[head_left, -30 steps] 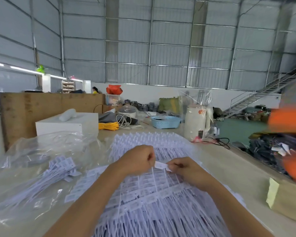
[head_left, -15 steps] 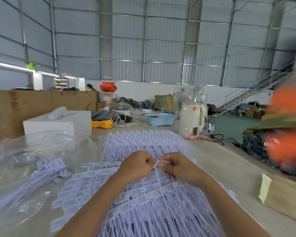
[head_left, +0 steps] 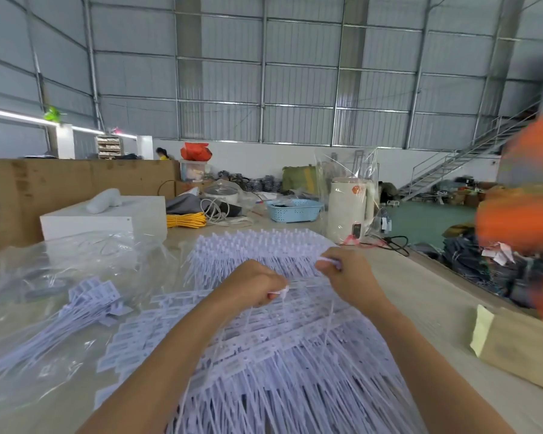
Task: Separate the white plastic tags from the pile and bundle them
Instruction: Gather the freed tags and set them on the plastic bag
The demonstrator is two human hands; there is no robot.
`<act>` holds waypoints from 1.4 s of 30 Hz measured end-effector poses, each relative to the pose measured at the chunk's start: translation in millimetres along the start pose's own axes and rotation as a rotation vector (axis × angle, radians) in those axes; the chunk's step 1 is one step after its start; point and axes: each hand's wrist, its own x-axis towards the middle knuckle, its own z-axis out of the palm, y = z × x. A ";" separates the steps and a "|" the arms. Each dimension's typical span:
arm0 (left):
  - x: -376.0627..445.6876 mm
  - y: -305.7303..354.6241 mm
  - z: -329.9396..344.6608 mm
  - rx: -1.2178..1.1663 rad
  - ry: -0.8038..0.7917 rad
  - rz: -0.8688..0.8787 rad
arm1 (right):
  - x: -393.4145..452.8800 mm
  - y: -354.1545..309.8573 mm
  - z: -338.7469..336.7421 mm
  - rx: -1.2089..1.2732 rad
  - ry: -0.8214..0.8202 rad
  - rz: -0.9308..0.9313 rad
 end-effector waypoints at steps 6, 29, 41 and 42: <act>-10.8 3.2 -0.5 0.221 -0.046 0.063 | 7.2 -7.1 -19.9 0.711 0.124 0.377; -24.7 2.5 -34.5 0.436 0.050 0.160 | -15.0 -60.5 24.6 0.543 -0.254 0.228; -20.4 2.3 -24.1 -0.083 0.015 -0.030 | -14.0 -55.2 29.5 0.138 -0.237 -0.071; -20.8 2.9 -24.5 -0.133 -0.017 -0.055 | -13.7 -54.1 30.4 0.072 -0.210 -0.167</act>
